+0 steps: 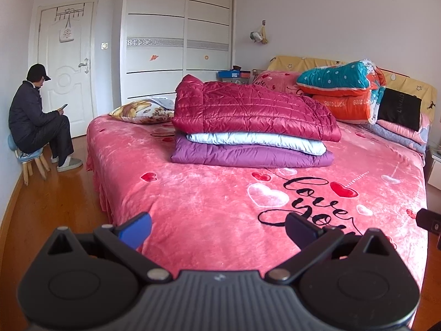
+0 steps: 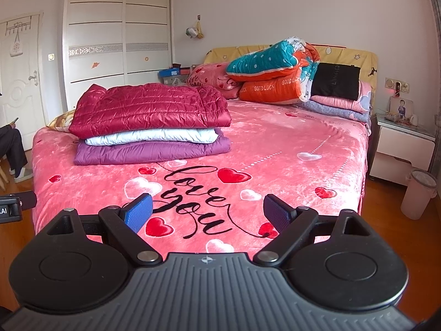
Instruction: Fold large clothes
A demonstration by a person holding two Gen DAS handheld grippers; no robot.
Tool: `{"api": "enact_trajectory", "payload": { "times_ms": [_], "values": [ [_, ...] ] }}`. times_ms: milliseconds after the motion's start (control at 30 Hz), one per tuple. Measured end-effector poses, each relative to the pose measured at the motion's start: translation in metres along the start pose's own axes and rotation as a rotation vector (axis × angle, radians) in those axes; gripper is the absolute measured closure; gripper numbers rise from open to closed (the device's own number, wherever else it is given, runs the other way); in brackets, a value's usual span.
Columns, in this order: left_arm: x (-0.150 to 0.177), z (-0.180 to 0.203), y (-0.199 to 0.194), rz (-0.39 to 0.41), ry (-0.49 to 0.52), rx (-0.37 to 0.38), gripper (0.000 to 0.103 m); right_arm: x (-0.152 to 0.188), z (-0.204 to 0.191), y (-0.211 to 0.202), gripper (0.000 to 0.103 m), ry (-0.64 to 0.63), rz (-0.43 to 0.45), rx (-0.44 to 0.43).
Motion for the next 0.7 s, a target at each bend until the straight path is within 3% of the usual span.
{"api": "enact_trajectory", "payload": {
  "times_ms": [700],
  "values": [
    [0.0057, 0.0020, 0.0053, -0.010, 0.008, 0.004, 0.001, 0.0039, 0.0045, 0.0012, 0.000, -0.015, -0.016, -0.024]
  ]
}}
Point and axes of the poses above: each gripper's, at about its wrist camera, not at the fingertips, and y roughly the way its jaws point, z to its right, x to its underside, the point moved 9 cm from there along y, roughly the way its jaws point, and after that the axes turned 11 degrees about -z, right-handed, at the moved point
